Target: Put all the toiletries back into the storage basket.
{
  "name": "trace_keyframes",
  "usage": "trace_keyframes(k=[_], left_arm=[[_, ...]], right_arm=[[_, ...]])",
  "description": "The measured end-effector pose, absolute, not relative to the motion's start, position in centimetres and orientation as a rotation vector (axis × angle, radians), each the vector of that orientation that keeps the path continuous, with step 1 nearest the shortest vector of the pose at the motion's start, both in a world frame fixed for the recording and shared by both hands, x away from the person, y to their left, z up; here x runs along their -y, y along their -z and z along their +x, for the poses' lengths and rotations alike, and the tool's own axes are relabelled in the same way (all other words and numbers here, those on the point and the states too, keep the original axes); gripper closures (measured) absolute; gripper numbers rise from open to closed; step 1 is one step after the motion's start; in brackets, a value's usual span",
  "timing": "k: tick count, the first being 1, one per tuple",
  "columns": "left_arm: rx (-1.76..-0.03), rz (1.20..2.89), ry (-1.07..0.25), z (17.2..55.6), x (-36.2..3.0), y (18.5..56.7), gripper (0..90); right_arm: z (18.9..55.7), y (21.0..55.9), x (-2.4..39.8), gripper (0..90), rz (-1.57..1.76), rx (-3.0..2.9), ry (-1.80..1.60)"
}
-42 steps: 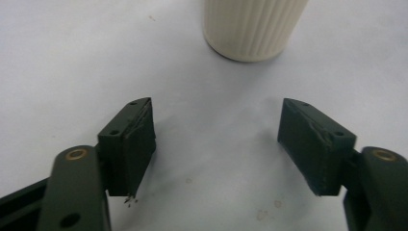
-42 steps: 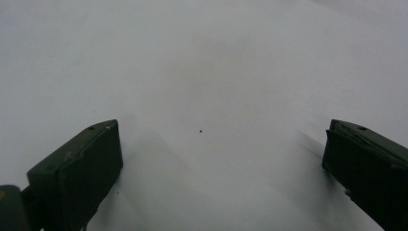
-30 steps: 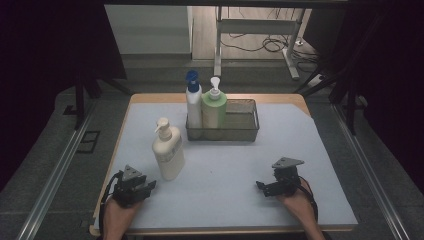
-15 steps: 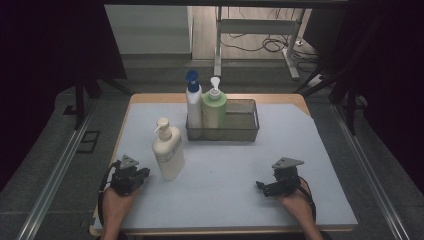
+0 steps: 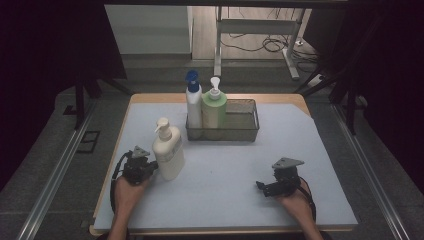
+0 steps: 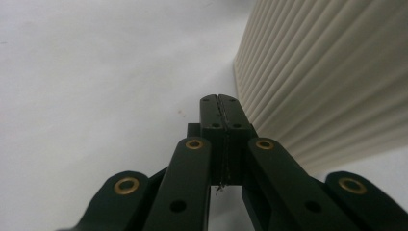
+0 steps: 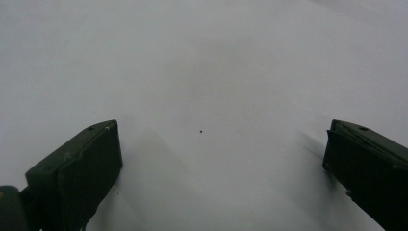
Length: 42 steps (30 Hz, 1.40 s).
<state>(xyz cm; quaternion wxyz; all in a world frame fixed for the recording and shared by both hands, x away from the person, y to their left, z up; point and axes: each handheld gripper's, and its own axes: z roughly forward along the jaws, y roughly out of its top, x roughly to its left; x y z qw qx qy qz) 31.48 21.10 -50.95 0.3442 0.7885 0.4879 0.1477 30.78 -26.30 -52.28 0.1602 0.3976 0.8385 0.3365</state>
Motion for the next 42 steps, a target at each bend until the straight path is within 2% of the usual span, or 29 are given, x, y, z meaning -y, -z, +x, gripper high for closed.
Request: trace_keyframes(k=[13,42], left_arm=[[-1.246,2.007,-0.33,31.6,-20.4,51.3,89.5],[-1.137,2.05,-0.259,30.5,-16.3,51.4,89.4]], right_arm=[[30.8,52.2,26.3,0.0,1.139,-2.4,-0.956],[30.8,52.2,26.3,0.0,1.142,-2.401,-0.957]])
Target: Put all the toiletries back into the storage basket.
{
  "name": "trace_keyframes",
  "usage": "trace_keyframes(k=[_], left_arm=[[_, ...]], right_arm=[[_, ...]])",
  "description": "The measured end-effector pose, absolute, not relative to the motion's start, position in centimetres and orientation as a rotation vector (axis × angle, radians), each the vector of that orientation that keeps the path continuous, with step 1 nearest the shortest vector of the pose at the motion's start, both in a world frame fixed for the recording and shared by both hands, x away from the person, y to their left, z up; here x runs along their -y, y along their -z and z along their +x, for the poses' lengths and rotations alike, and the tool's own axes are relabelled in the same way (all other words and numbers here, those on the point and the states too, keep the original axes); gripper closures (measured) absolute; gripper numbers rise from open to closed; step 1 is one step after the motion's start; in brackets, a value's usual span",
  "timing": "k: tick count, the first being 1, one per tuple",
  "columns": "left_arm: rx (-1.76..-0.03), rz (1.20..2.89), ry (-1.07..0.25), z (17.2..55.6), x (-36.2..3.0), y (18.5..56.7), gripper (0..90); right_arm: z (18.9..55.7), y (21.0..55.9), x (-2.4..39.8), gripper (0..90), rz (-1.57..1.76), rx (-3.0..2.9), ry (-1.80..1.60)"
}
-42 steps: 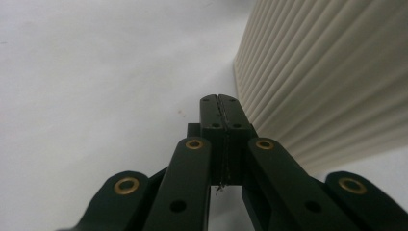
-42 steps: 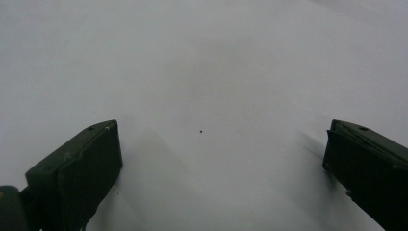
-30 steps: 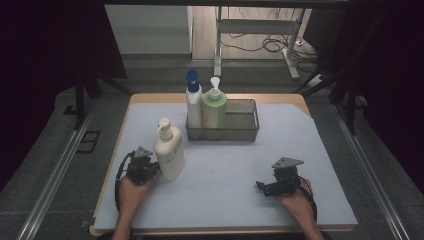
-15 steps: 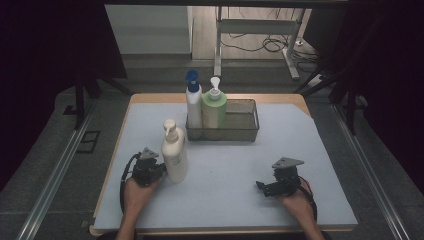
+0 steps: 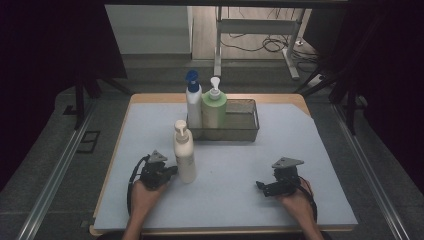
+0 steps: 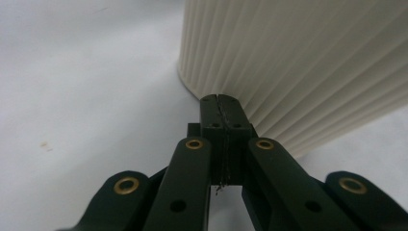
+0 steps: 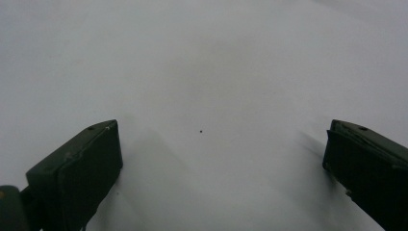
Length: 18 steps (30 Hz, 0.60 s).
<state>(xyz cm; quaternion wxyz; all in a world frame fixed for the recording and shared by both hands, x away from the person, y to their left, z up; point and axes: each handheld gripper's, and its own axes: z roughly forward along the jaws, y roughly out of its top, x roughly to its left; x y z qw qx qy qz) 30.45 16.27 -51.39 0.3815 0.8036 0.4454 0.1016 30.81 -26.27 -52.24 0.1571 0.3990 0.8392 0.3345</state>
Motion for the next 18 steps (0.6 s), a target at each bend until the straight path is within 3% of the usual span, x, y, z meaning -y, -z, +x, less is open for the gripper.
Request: trace_keyframes(k=[18], left_arm=[[-1.037,2.095,-0.194,30.0,-12.7,51.2,87.2]], right_arm=[[30.9,52.2,26.3,0.0,1.133,-2.406,-0.958]])
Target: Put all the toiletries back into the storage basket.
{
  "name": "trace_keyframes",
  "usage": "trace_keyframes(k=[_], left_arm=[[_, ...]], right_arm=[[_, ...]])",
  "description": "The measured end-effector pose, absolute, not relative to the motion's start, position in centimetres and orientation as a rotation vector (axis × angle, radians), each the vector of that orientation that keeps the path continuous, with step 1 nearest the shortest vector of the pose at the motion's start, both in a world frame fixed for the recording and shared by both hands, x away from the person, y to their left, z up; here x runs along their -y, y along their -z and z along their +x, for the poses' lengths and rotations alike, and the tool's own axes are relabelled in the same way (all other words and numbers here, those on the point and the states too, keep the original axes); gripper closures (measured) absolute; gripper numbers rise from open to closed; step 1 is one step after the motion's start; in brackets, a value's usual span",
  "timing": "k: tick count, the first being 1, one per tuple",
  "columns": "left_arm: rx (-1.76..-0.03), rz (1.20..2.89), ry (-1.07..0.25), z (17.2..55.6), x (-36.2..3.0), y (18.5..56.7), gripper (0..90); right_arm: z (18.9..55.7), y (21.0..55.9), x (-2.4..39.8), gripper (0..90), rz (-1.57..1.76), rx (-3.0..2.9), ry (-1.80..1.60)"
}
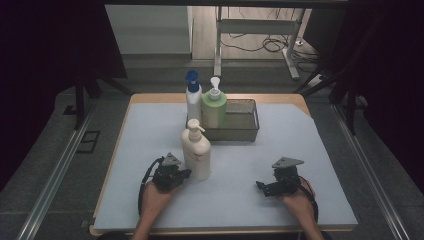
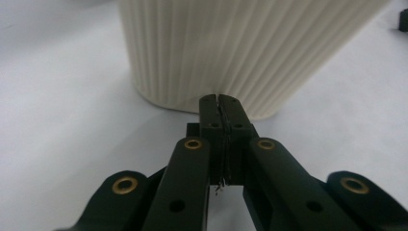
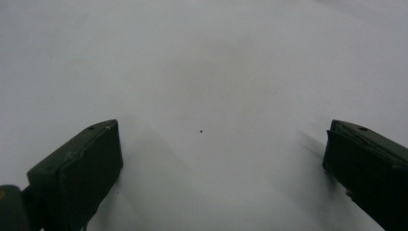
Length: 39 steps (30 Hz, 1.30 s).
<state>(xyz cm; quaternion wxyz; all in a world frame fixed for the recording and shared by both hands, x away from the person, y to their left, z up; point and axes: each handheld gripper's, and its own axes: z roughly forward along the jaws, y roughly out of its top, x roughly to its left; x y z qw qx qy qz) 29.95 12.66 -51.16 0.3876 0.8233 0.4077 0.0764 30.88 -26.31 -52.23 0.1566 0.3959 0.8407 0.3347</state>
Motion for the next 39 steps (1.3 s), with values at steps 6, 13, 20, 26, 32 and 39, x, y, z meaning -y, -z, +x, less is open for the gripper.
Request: trace_keyframes(k=[6,13,20,26,32,39], left_arm=[[-1.011,2.11,-0.179,30.1,-11.5,51.3,87.1],[-0.989,2.14,-0.218,29.8,-11.3,51.0,85.4],[-1.001,2.139,-0.275,28.7,-12.4,50.5,67.8],[-1.039,2.143,-0.331,27.4,-13.7,50.5,37.0],[-1.081,2.143,-0.36,26.6,-14.6,50.8,16.9],[-1.138,2.132,-0.381,25.6,-16.4,51.4,12.5]], right_arm=[[30.9,52.2,26.3,0.0,1.133,-2.406,-0.96],[30.9,52.2,26.3,0.0,1.134,-2.405,-0.962],[30.9,52.2,26.3,0.0,1.133,-2.41,-0.956],[31.0,52.2,26.3,0.0,1.135,-2.41,-0.955],[31.0,52.2,26.2,0.0,1.143,-2.407,-0.952],[30.9,51.9,25.9,0.0,1.144,-2.426,-0.937]])
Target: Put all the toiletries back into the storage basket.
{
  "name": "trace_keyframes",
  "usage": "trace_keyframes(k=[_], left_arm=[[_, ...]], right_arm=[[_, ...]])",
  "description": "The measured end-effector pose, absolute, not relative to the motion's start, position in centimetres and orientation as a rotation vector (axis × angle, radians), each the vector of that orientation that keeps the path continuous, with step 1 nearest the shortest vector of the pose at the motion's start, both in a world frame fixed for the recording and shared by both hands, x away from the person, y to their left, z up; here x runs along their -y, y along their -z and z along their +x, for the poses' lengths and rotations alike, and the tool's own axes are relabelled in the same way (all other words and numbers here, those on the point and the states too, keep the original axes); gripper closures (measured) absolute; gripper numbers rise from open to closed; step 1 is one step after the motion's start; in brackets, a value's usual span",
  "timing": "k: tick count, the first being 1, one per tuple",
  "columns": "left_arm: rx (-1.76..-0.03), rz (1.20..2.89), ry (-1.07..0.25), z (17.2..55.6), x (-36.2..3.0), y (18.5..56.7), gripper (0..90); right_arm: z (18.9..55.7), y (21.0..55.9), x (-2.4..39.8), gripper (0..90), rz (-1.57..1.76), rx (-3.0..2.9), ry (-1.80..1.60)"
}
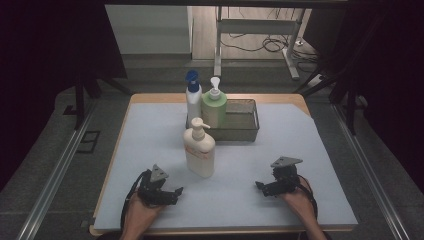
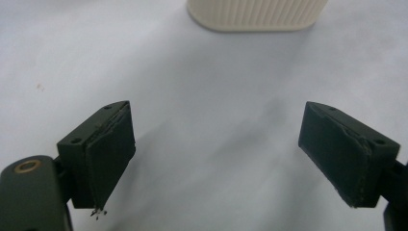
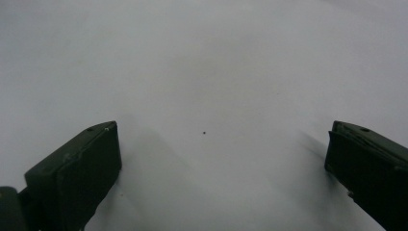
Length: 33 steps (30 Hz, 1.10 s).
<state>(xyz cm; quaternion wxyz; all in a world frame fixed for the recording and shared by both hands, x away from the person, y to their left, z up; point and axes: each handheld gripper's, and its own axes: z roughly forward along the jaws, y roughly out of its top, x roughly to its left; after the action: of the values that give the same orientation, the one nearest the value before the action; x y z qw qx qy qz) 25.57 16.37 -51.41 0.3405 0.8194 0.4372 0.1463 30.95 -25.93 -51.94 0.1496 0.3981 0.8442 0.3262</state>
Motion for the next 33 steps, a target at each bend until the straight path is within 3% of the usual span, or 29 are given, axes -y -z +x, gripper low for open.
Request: trace_keyframes(k=[33], left_arm=[[-1.142,2.144,-0.411,25.5,-16.3,52.4,12.1]], right_arm=[[30.5,47.7,23.2,0.0,1.004,-2.458,-1.226]])
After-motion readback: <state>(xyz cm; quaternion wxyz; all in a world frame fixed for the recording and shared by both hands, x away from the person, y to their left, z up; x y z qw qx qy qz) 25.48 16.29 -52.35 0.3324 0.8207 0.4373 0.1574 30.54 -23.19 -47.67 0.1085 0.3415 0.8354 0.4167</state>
